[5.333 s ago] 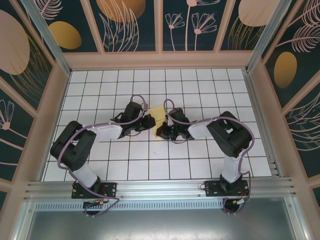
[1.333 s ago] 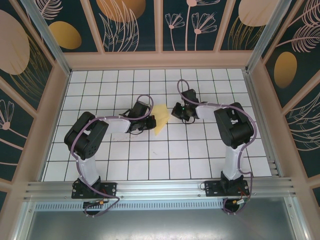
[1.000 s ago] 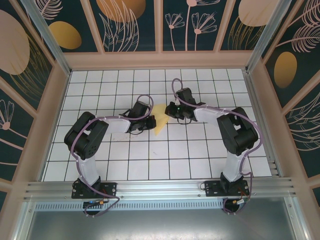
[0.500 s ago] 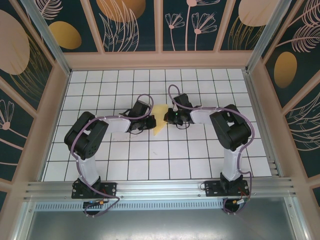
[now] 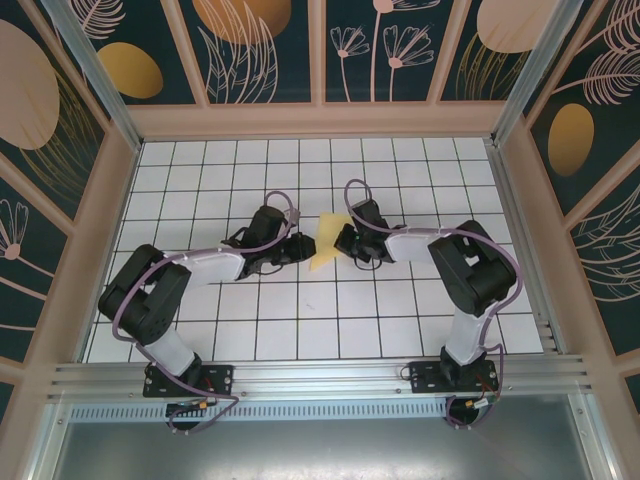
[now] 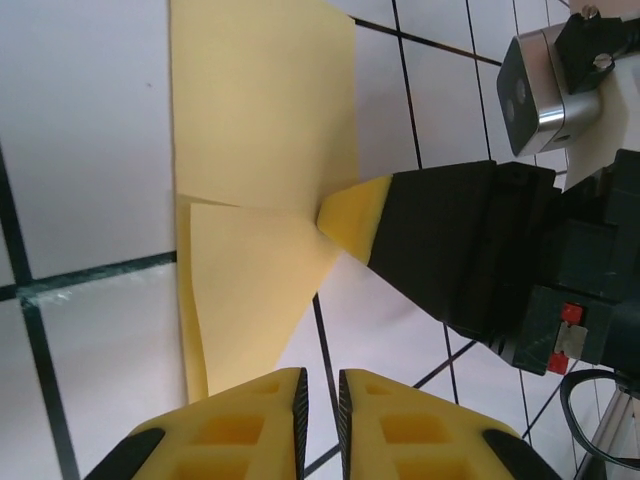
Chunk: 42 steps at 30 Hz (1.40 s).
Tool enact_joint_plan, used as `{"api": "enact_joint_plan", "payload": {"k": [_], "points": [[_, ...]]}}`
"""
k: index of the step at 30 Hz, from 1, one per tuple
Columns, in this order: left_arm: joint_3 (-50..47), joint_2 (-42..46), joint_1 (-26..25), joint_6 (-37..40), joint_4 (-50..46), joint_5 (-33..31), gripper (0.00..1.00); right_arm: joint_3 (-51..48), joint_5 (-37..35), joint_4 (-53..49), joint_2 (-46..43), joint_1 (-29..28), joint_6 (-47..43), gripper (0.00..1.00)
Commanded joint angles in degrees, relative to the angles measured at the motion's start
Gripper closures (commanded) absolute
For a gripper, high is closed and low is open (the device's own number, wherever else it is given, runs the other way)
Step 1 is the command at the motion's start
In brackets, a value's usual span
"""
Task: Fold a paper plane with a square sheet of paper (pick it up from the middle)
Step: Third fold the triangle at the center of the table.
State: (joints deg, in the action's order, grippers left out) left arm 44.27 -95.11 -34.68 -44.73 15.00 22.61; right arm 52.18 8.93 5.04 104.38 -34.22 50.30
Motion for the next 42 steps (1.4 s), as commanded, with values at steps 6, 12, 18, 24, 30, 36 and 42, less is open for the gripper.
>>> {"api": "enact_joint_plan", "payload": {"k": [6, 12, 18, 24, 30, 36, 42], "points": [[0.9, -5.9, -1.4, -2.5, 2.2, 1.4, 0.84, -1.7, -3.2, -1.4, -0.7, -0.5, 4.5, 0.97], [2.0, -8.0, -1.6, -1.2, -1.5, -0.3, 0.92, -1.4, -1.8, -0.6, 0.5, -0.4, 4.8, 0.97], [3.4, -10.1, -1.6, 0.0, -6.9, -5.5, 0.97, -0.8, -0.6, 0.2, -1.3, -0.4, 1.7, 0.97], [2.8, -10.8, -1.6, 0.4, -7.6, -5.8, 1.0, -2.3, 3.4, 2.8, -7.9, -0.7, -4.4, 0.96], [2.5, -10.9, -1.5, 0.5, -7.2, -5.4, 1.0, -3.6, 7.6, 4.7, -8.3, -2.1, -2.7, 0.97], [2.4, -11.0, -1.6, 0.3, -6.9, -5.2, 1.0, -2.6, 9.4, 6.5, -3.9, -3.8, -0.6, 1.0], [2.2, -10.9, -1.6, 0.2, -6.8, -5.3, 1.0, -1.9, 10.6, 6.5, 0.1, -4.7, 0.6, 1.0]]}}
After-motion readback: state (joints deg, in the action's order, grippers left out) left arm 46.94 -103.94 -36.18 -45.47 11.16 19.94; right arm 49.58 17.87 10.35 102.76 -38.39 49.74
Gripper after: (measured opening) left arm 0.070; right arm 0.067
